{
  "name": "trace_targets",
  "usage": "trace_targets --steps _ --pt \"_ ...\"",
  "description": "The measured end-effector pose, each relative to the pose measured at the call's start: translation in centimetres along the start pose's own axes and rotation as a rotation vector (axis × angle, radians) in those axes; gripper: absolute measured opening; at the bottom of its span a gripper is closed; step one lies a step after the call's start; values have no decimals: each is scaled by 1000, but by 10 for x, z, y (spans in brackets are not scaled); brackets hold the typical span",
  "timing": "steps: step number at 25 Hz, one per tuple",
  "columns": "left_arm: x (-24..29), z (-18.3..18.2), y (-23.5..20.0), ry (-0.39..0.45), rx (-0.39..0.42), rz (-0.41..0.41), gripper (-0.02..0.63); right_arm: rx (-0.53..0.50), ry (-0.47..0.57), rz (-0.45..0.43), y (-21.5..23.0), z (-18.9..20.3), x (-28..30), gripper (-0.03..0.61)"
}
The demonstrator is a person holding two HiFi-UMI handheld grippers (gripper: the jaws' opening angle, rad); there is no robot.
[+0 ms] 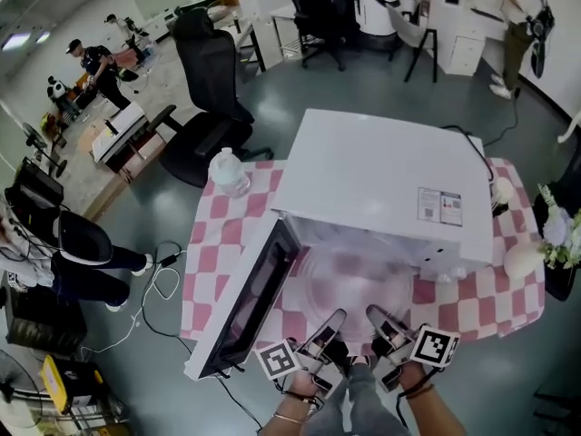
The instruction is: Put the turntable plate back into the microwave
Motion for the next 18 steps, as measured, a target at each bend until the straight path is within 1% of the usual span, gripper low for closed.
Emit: trace_targets --steps 5,12,15,18 --pt "5 -1 -14 17 -20 6 43 34 4 19 16 1 4 78" --pt "6 2 -17 42 -60 24 38 12 -27 9 20 1 4 78" --pt "8 2 -17 50 -63 34 37 -8 -37 -3 19 -2 4 78" --pt "9 2 -16 50 -58 35 37 3 -40 -3 20 -3 4 78"
Point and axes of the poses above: the fingertips, and each gripper's own axes: x forward along the fingers, y to its right, z out of its underside, the point moved 2 cm from there along -x, backward along the fingers, and after that the axes turned 1 degree about z, right-handed, at the moved point
